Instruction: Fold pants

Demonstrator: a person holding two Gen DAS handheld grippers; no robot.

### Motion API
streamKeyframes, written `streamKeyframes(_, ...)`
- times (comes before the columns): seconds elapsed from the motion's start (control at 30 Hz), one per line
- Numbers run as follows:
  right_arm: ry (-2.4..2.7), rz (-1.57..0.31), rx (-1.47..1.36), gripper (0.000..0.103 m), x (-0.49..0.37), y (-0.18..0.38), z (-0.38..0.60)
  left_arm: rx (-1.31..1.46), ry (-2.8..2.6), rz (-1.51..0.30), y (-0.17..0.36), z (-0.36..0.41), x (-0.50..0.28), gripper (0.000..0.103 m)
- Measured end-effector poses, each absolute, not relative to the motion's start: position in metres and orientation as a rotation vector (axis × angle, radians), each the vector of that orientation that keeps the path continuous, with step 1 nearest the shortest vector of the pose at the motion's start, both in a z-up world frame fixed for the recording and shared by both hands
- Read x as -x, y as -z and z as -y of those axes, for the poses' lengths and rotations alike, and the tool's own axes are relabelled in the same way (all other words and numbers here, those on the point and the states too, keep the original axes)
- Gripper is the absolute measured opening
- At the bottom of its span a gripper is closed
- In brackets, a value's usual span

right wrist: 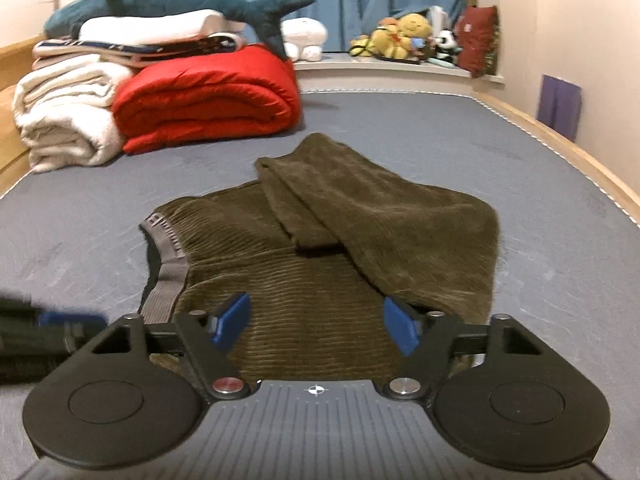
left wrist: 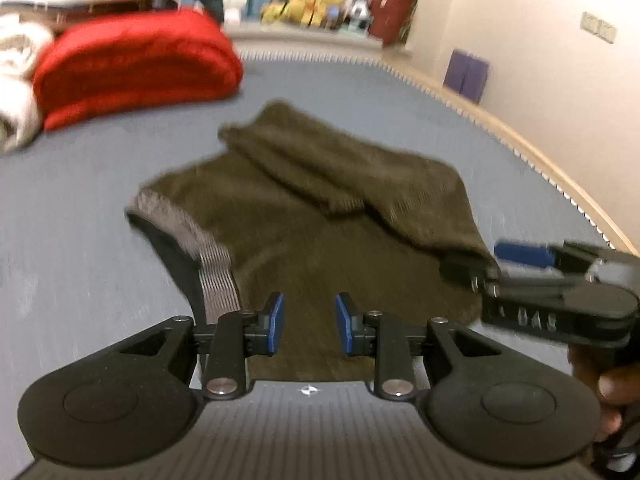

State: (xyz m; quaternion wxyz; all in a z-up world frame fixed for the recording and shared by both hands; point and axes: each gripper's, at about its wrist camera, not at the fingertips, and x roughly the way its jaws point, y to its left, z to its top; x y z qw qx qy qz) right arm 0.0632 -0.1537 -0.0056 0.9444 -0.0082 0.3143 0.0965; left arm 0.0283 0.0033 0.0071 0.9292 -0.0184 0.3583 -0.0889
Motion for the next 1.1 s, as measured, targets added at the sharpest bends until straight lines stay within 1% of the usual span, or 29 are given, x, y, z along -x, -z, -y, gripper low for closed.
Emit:
streamKeyframes(0.07,-0.220,-0.630,-0.003,0.071,-0.064,0.007,0.148,0.032,0.160,-0.735,0.003,-0.016,-0.037,0.031)
streamKeyframes(0.1,-0.234,-0.635,0.004,0.071,-0.065,0.010,0.144,0.058,0.141,-0.794,0.012,-0.026,-0.048,0.031)
streamKeyframes(0.17,-0.272,-0.637,0.039,0.071,-0.064,0.017,0.132,0.174,0.137,-0.832,0.020,-0.048,-0.062,0.031)
streamKeyframes(0.23,-0.332,-0.651,0.120,0.071,-0.064,0.028,0.114,0.243,0.134,-0.850,0.027,-0.068,-0.077,0.032)
streamKeyframes(0.37,-0.447,-0.718,0.258,0.072,-0.062,0.050,0.080,0.314,0.087,-0.929,0.056,-0.095,-0.105,0.037)
streamKeyframes(0.43,-0.492,-0.730,0.292,0.074,-0.062,0.056,0.070,0.361,0.070,-0.976,0.074,-0.107,-0.112,0.040)
streamKeyframes(0.47,-0.521,-0.745,0.294,0.077,-0.059,0.058,0.067,0.398,0.070,-0.995,0.081,-0.111,-0.115,0.041)
streamKeyframes(0.5,-0.548,-0.755,0.322,0.081,-0.059,0.062,0.061,0.444,0.061,-1.007,0.089,-0.116,-0.120,0.044)
streamKeyframes(0.6,-0.601,-0.776,0.400,0.083,-0.056,0.078,0.051,0.533,0.056,-1.013,0.107,-0.125,-0.125,0.050)
streamKeyframes(0.63,-0.606,-0.782,0.433,0.083,-0.059,0.085,0.046,0.554,0.069,-1.019,0.112,-0.126,-0.128,0.054)
streamKeyframes(0.7,-0.606,-0.812,0.482,0.083,-0.062,0.099,0.039,0.580,0.096,-1.022,0.120,-0.125,-0.135,0.058)
streamKeyframes(0.73,-0.610,-0.820,0.490,0.083,-0.062,0.104,0.038,0.573,0.098,-1.011,0.121,-0.124,-0.136,0.058)
streamKeyframes(0.77,-0.616,-0.811,0.483,0.086,-0.063,0.105,0.039,0.561,0.102,-0.995,0.120,-0.122,-0.138,0.058)
streamKeyframes(0.83,-0.625,-0.813,0.470,0.085,-0.064,0.103,0.041,0.540,0.112,-0.968,0.122,-0.116,-0.141,0.058)
streamKeyframes(0.93,-0.623,-0.808,0.465,0.080,-0.064,0.102,0.042,0.480,0.122,-0.919,0.126,-0.105,-0.142,0.055)
streamKeyframes(0.97,-0.632,-0.800,0.470,0.076,-0.061,0.102,0.042,0.451,0.123,-0.910,0.127,-0.101,-0.142,0.053)
streamKeyframes(1.0,-0.639,-0.790,0.481,0.070,-0.058,0.102,0.041,0.417,0.124,-0.901,0.126,-0.096,-0.141,0.047)
streamKeyframes(1.03,-0.643,-0.778,0.499,0.066,-0.059,0.102,0.039,0.403,0.125,-0.899,0.127,-0.094,-0.142,0.044)
streamKeyframes(1.1,-0.658,-0.742,0.532,0.043,-0.052,0.098,0.036,0.407,0.119,-0.896,0.126,-0.096,-0.140,0.027)
